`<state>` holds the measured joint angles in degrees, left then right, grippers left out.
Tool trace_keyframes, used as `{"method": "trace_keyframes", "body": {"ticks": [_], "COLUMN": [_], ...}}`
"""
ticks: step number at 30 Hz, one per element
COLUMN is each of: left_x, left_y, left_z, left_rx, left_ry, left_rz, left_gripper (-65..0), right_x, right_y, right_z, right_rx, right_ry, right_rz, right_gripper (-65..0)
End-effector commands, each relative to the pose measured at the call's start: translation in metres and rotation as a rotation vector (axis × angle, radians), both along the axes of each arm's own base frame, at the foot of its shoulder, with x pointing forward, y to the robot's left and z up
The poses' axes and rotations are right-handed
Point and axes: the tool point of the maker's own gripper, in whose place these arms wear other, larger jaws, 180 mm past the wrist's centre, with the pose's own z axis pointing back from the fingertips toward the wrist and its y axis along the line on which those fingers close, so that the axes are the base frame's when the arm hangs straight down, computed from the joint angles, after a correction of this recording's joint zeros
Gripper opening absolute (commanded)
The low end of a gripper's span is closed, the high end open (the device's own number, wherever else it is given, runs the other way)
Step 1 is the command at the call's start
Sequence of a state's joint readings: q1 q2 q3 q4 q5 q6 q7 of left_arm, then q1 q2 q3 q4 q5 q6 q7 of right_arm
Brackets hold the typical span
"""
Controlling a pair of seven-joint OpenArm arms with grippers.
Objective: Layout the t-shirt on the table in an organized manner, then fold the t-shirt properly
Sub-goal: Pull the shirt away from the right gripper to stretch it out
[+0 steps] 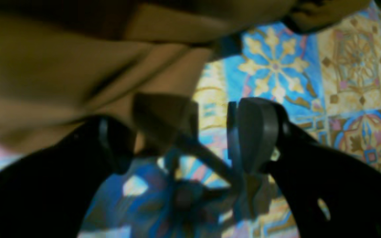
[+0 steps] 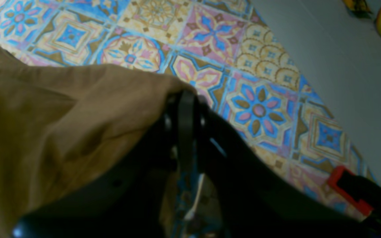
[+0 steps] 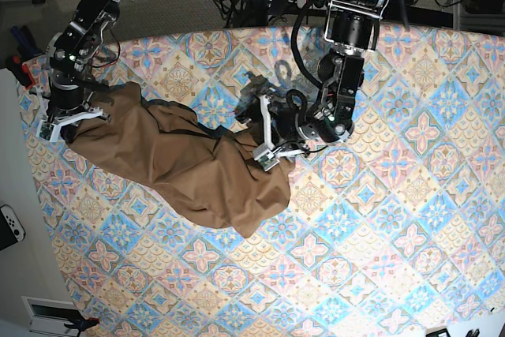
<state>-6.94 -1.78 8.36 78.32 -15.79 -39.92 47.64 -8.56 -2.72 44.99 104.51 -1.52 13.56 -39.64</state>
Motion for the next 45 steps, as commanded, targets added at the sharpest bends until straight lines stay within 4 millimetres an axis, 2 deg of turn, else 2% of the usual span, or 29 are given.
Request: {"method": "trace_keyframes", "body": {"ticks": [1, 3, 4, 6, 8, 9, 13, 15, 18, 21, 23, 27, 30, 31, 33, 34, 36, 38, 42, 45], "left_x": [0.010, 0.014, 0.015, 0.019, 0.027, 0.028, 0.032, 0.033, 0.031, 0.036, 0.042, 0.058, 0.054, 0.055, 0.060, 0.062, 0.059, 0.052, 0.058, 0.069], "left_y": [-0.006, -0.011, -0.011, -0.012, -0.011, -0.012, -0.008, -0.005, 0.004, 0.030, 0.054, 0.095, 0.121, 0.133, 0.148, 0.153, 0.165, 0.173, 0.186, 0.187], "left_z": [0.009, 0.006, 0.004, 0.002, 0.005, 0.006, 0.018, 0.041, 0.090, 0.137, 0.165, 0.200, 0.228, 0.223, 0.194, 0.186, 0.188, 0.181, 0.150, 0.161], "left_rx": [-0.017, -0.016, -0.008, 0.003, 0.009, 0.006, 0.039, 0.084, 0.104, 0.111, 0.102, 0.041, -0.059, -0.060, -0.045, -0.040, -0.009, 0.016, 0.046, 0.033], "left_ry": [-0.026, -0.022, -0.015, -0.010, -0.016, -0.017, -0.042, -0.097, -0.222, -0.327, -0.373, -0.417, -0.475, -0.454, -0.347, -0.318, -0.328, -0.312, -0.222, -0.255], "left_rz": [-0.009, -0.024, -0.031, -0.039, -0.040, -0.040, -0.053, -0.078, -0.092, -0.040, 0.030, 0.128, 0.160, 0.179, 0.206, 0.212, 0.208, 0.213, 0.262, 0.273], "left_gripper": [-22.0, -25.7, -30.3, -43.8, -62.4, -65.0, -65.0, -65.0, -65.0, -65.0, -65.0, -65.0, -65.0, -65.0, -65.0, -65.0, -65.0, -65.0, -65.0, -65.0], "right_x": [0.007, 0.006, 0.006, 0.007, 0.007, 0.007, 0.006, 0.006, 0.008, 0.008, 0.008, 0.008, 0.007, 0.007, 0.007, 0.007, 0.007, 0.007, 0.008, 0.007], "right_y": [-0.003, -0.004, -0.004, -0.004, -0.004, -0.004, -0.004, -0.004, -0.004, -0.004, -0.004, -0.004, -0.004, -0.004, -0.004, -0.004, -0.004, -0.004, -0.003, -0.003], "right_z": [0.017, 0.017, 0.017, 0.017, 0.017, 0.017, 0.017, 0.017, 0.018, 0.018, 0.017, 0.018, 0.017, 0.017, 0.017, 0.018, 0.017, 0.017, 0.017, 0.017], "right_rx": [-0.026, -0.027, -0.027, -0.028, -0.028, -0.028, -0.027, -0.027, -0.026, -0.026, -0.025, -0.026, -0.026, -0.026, -0.027, -0.027, -0.027, -0.027, -0.025, -0.026], "right_ry": [-0.055, -0.055, -0.055, -0.057, -0.057, -0.057, -0.055, -0.055, -0.059, -0.059, -0.058, -0.059, -0.056, -0.056, -0.057, -0.058, -0.057, -0.057, -0.057, -0.057], "right_rz": [0.004, 0.003, 0.003, 0.003, 0.003, 0.003, 0.003, 0.003, 0.002, 0.002, 0.002, 0.002, 0.002, 0.002, 0.002, 0.002, 0.002, 0.002, 0.004, 0.004], "right_gripper": [-65.0, -65.0, -65.0, -65.0, -65.0, -65.0, -65.0, -65.0, -65.0, -65.0, -65.0, -65.0, -65.0, -65.0, -65.0, -65.0, -65.0, -65.0, -65.0, -65.0]}}
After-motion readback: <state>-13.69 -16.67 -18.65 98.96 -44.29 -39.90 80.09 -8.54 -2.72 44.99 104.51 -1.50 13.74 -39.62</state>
